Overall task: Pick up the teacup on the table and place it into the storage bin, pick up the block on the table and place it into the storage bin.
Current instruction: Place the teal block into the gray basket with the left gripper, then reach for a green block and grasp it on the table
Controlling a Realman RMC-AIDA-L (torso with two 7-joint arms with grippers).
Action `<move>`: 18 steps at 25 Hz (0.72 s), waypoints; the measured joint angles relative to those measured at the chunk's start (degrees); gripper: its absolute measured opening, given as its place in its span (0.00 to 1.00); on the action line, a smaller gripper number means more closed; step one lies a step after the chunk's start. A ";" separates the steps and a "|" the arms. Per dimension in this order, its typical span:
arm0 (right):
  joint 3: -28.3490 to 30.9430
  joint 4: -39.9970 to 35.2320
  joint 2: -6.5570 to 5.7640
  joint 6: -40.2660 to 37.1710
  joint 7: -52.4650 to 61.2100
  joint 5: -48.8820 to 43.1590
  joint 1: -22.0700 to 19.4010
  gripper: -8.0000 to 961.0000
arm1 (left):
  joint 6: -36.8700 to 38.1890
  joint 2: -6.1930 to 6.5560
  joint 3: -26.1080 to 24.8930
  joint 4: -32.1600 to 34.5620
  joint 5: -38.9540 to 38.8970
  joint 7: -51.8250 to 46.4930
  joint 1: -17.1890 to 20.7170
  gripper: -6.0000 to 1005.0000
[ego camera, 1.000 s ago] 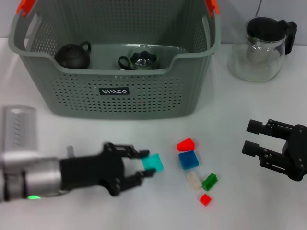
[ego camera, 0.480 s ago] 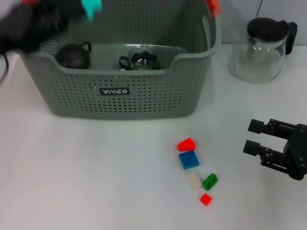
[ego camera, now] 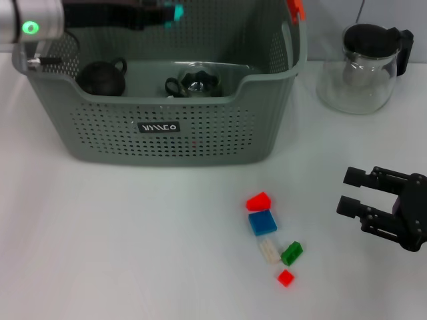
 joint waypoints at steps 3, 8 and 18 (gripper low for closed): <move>0.00 0.00 0.01 0.03 0.00 -0.06 0.00 0.64 | -6.92 -1.16 3.79 0.43 6.54 -5.94 -0.86 0.45; 0.00 0.00 0.01 0.06 0.00 -0.05 0.00 0.64 | -8.17 -3.63 3.63 5.04 4.55 -5.36 1.21 0.46; 0.00 -0.02 -0.44 -0.28 0.34 0.15 -0.22 0.64 | 22.55 -5.46 -7.12 5.74 -24.40 23.51 15.98 0.77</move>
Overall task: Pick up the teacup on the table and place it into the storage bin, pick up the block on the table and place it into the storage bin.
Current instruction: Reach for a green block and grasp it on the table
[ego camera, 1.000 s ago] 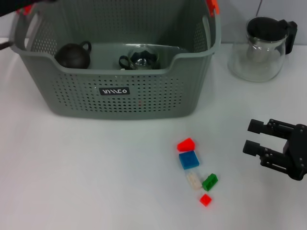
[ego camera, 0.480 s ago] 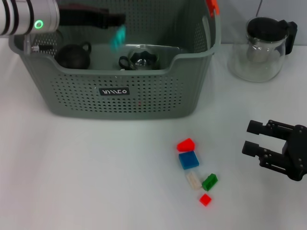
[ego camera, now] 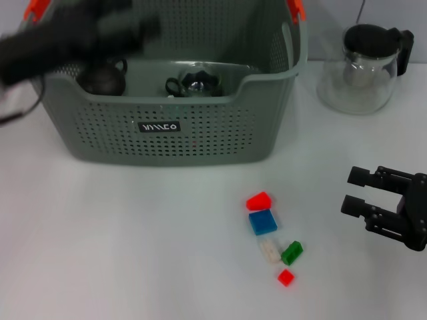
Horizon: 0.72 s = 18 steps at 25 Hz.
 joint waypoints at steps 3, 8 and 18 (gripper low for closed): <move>0.00 -0.14 -0.03 0.20 0.60 0.03 0.23 0.64 | 7.91 -1.41 -1.99 -1.12 5.16 9.14 4.47 0.87; -0.01 -0.59 -0.15 0.50 3.53 0.03 1.40 0.64 | 10.16 -4.37 0.48 -3.89 15.79 20.05 9.54 0.90; -0.73 -5.42 -1.12 1.90 13.98 -1.61 2.67 0.64 | 6.30 -4.09 2.41 -17.53 22.85 31.89 7.04 0.90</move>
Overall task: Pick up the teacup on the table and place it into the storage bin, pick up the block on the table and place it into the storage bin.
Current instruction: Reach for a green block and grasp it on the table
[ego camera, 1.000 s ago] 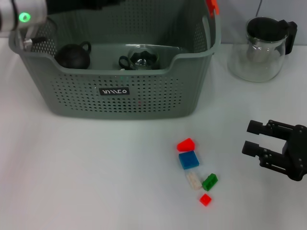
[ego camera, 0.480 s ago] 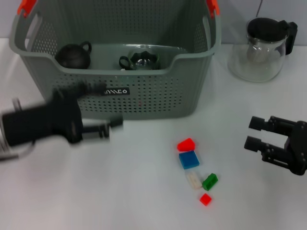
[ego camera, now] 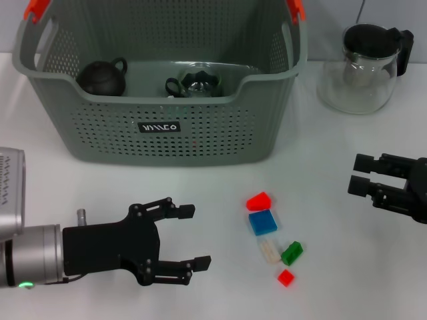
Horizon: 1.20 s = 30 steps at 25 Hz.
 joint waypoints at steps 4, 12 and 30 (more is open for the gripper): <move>-1.83 -3.91 -0.02 0.06 4.29 -4.34 0.69 0.64 | -0.34 0.11 -1.01 -0.33 -0.15 0.10 0.02 0.90; -9.91 -29.09 2.65 -8.22 23.76 -18.47 3.08 0.64 | 0.67 0.73 -7.07 0.30 0.26 -0.07 0.76 0.89; -43.50 -39.01 4.11 -2.06 44.95 -30.75 16.69 0.64 | 8.42 1.57 -16.64 4.65 2.81 0.36 5.93 0.85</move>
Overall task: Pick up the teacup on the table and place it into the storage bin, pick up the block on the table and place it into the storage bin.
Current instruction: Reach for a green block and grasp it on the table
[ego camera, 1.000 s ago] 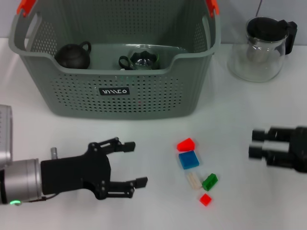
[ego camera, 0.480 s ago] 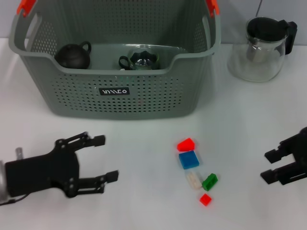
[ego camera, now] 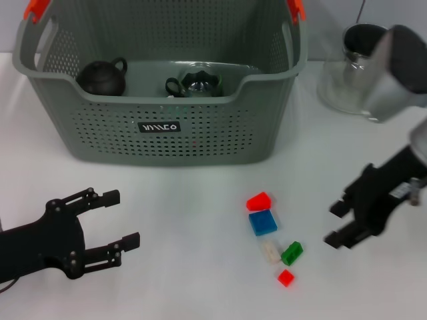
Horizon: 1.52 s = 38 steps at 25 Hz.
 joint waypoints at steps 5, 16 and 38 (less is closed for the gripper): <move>-9.47 4.02 0.10 6.33 8.22 0.03 3.03 0.64 | -0.56 -0.34 -0.67 -0.30 -0.28 0.02 0.18 0.82; -20.89 8.27 0.23 13.60 10.84 3.81 4.24 0.64 | -2.11 -0.37 -2.44 -2.47 -0.26 0.68 -0.22 0.82; -26.06 12.08 0.25 16.70 36.89 2.54 5.52 0.64 | -4.57 -0.47 -2.45 -3.76 -0.40 0.78 -0.57 0.82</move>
